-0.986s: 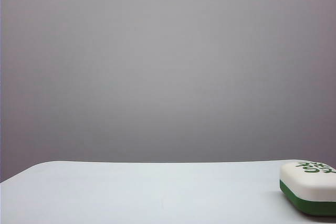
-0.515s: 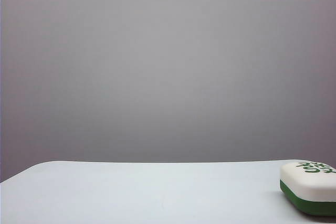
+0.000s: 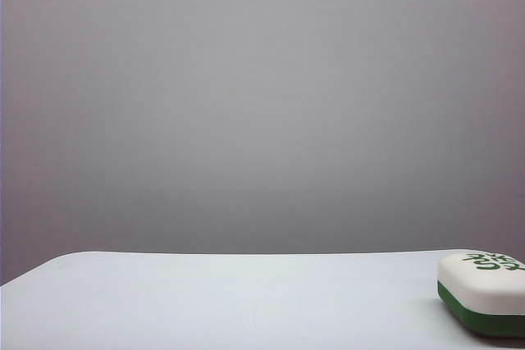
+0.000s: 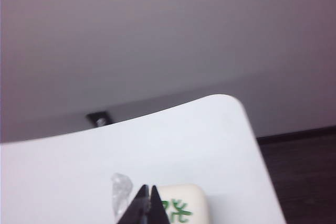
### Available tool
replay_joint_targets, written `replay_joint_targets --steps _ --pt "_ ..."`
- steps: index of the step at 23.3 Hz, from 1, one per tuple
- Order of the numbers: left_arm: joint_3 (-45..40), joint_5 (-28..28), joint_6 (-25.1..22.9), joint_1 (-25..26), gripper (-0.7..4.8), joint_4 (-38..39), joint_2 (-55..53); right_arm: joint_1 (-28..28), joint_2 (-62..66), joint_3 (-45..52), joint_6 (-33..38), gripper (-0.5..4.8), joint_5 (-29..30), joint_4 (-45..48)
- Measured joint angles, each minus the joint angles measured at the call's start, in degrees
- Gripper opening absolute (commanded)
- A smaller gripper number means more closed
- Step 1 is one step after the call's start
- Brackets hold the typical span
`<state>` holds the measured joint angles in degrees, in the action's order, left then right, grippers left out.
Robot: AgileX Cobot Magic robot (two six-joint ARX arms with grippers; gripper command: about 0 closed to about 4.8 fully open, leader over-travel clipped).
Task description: Move the foam mahjong from the right side of the table to the left side of the table.
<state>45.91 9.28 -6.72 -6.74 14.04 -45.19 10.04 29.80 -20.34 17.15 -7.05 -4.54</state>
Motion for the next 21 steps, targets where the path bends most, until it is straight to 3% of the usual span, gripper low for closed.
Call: replay_joint_targets --steps 4,10,14,18,21 --pt "6.60 1.22 -5.40 -0.07 -0.06 8.74 -4.48 -3.43 8.63 -5.01 -0.87 -0.05 5.42 -0.61" --pt "7.69 4.52 -10.95 -0.07 -0.06 11.80 -5.38 -11.74 21.14 -8.52 -2.08 -0.05 16.55 -0.22" --pt "7.72 12.28 -17.40 -0.04 -0.06 14.95 -6.03 -18.45 33.86 -8.94 -2.12 -0.05 25.88 1.46" --pt "7.76 15.28 -19.15 -0.04 -0.06 17.97 -5.97 -20.22 40.17 -8.92 -2.08 -0.05 27.82 2.14" --pt "7.76 21.92 -19.41 -0.07 -0.06 19.17 -5.95 -19.98 45.38 -8.98 -2.73 -0.05 28.52 3.63"
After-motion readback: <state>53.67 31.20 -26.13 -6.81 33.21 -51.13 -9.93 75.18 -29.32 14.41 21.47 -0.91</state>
